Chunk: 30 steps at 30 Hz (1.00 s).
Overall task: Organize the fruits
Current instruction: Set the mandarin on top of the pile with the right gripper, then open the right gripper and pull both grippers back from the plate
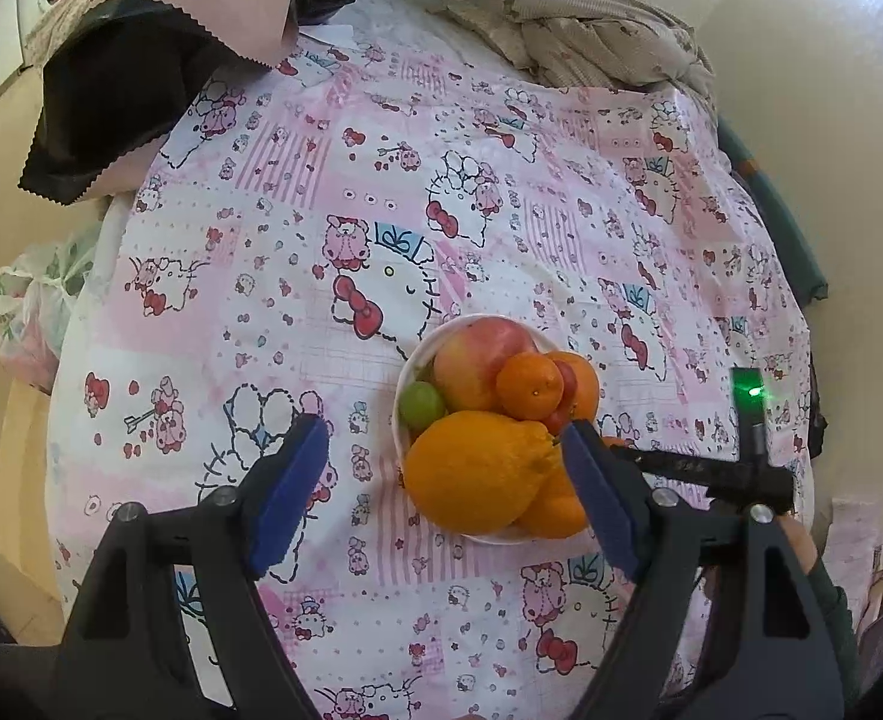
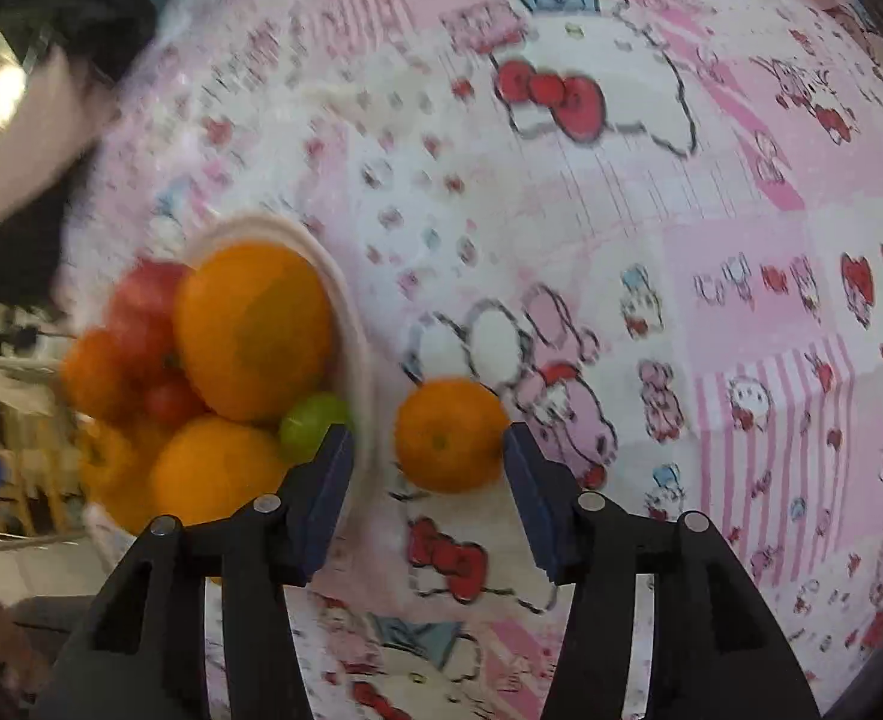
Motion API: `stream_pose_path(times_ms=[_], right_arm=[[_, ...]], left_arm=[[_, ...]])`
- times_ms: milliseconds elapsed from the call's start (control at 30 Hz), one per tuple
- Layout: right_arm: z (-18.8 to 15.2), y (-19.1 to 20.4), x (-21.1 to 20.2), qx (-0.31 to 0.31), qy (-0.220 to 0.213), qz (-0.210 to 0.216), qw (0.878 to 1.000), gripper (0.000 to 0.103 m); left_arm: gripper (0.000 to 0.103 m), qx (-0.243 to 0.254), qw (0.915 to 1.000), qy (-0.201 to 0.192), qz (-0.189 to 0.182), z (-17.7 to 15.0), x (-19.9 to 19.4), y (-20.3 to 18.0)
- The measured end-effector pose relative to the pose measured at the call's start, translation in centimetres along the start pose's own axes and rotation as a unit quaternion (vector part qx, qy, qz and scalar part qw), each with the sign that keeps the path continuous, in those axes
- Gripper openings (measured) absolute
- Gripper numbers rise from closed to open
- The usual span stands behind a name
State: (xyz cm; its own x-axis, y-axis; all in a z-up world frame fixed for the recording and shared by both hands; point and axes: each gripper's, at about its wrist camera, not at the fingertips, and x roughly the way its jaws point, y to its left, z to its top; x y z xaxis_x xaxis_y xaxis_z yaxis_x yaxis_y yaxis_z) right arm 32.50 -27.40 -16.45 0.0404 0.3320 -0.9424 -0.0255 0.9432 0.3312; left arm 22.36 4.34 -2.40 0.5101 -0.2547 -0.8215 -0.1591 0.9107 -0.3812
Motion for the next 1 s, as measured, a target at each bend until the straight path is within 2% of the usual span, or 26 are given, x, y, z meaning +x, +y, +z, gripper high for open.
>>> stream_pose_path(times_ms=[33, 133, 233, 300, 367, 467, 600, 700, 833, 867, 1000], right_arm=[[-0.1, -0.2, 0.3, 0.003, 0.001, -0.003, 1.000, 0.046], [0.2, -1.2, 1.0, 0.027, 0.000, 0.013, 1.000, 0.045], [0.2, -0.9, 0.5, 0.013, -0.004, 0.011, 1.000, 0.043], [0.6, -0.6, -0.7, 0.016, -0.024, 0.013, 0.999, 0.043], [2.0, 0.3, -2.8, 0.013, -0.064, 0.028, 0.997, 0.043], [5.1, 2.9, -4.0, -0.005, -0.082, 0.051, 0.995, 0.043], [9.0, 8.1, -1.5, -0.039, -0.045, 0.059, 0.996, 0.043], [10.3, 10.6, 1.5, -0.052, -0.013, 0.041, 0.998, 0.043], [9.9, 10.9, 3.7, -0.056, 0.026, 0.034, 0.998, 0.048], [9.7, 10.6, 3.8, -0.052, 0.029, 0.035, 0.998, 0.052], [9.2, 9.9, 2.2, -0.037, 0.006, 0.047, 0.998, 0.056]], left_arm=[[0.078, 0.002, 1.0000, -0.001, 0.001, 0.0, 0.0, 0.0], [0.078, 0.002, 1.0000, -0.001, 0.002, 0.0, -0.1, 0.1], [0.078, -0.004, 1.0000, 0.000, 0.002, 0.1, 0.0, 0.4], [0.078, -0.008, 1.0000, -0.001, 0.003, 0.2, -0.1, 0.6], [0.078, -0.014, 0.9999, -0.001, 0.000, 0.3, -0.2, 0.8], [0.078, -0.014, 0.9999, 0.002, -0.001, 0.4, 0.0, 0.7], [0.078, -0.020, 0.9997, 0.010, -0.002, 0.5, 0.4, 0.9], [0.078, -0.017, 0.9998, 0.005, 0.003, 0.8, 0.3, 0.9], [0.078, -0.014, 0.9999, -0.002, 0.007, 1.0, -0.1, 1.0], [0.078, -0.014, 0.9999, -0.003, 0.006, 1.1, -0.2, 0.9], [0.078, 0.001, 0.9998, -0.014, 0.015, 1.1, -0.5, 0.5]])
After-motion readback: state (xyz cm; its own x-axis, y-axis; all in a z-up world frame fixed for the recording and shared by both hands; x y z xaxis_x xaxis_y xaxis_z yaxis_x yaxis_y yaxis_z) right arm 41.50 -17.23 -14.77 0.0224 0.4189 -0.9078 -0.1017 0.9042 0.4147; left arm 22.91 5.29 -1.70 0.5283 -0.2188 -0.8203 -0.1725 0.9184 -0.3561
